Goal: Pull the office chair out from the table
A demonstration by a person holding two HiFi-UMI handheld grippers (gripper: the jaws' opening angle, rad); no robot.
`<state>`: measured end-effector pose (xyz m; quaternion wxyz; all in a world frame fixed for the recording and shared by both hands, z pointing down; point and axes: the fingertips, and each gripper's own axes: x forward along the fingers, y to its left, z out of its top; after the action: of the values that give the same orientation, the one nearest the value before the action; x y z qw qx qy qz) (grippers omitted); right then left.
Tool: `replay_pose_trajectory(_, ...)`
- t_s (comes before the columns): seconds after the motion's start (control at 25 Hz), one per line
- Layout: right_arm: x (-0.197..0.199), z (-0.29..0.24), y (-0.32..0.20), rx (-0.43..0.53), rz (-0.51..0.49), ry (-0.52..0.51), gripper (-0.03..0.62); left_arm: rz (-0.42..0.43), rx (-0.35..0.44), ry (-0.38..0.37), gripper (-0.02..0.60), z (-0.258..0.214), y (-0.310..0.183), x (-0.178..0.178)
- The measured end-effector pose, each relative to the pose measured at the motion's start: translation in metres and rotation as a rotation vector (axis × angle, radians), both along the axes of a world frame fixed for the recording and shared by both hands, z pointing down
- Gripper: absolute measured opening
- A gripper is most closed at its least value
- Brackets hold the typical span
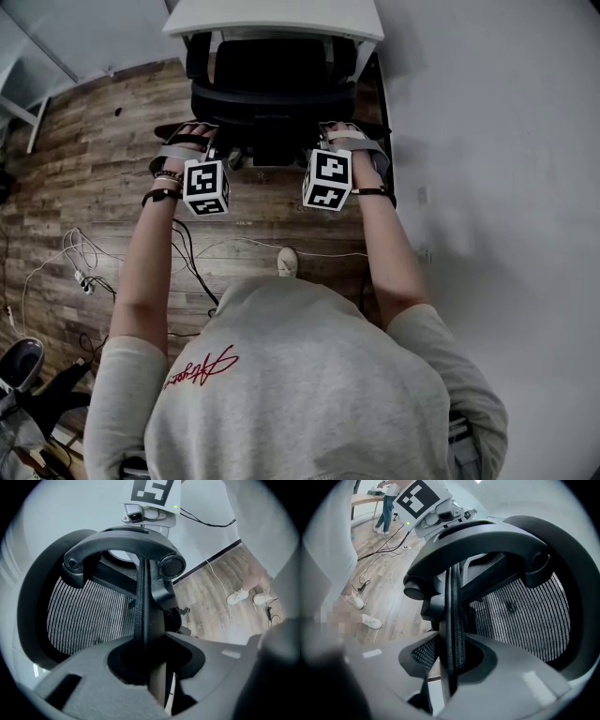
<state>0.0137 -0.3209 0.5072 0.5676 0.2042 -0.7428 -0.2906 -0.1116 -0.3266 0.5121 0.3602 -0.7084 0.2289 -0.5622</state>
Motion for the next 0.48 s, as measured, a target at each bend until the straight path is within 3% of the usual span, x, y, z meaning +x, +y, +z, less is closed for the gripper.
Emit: replay_pose_trajectory(0.48,-0.004,0.001,0.014,-0.014,0.02,0.005,0.101,0.006,0.003,-0.001,0.092,-0.001,0.012,-0.005)
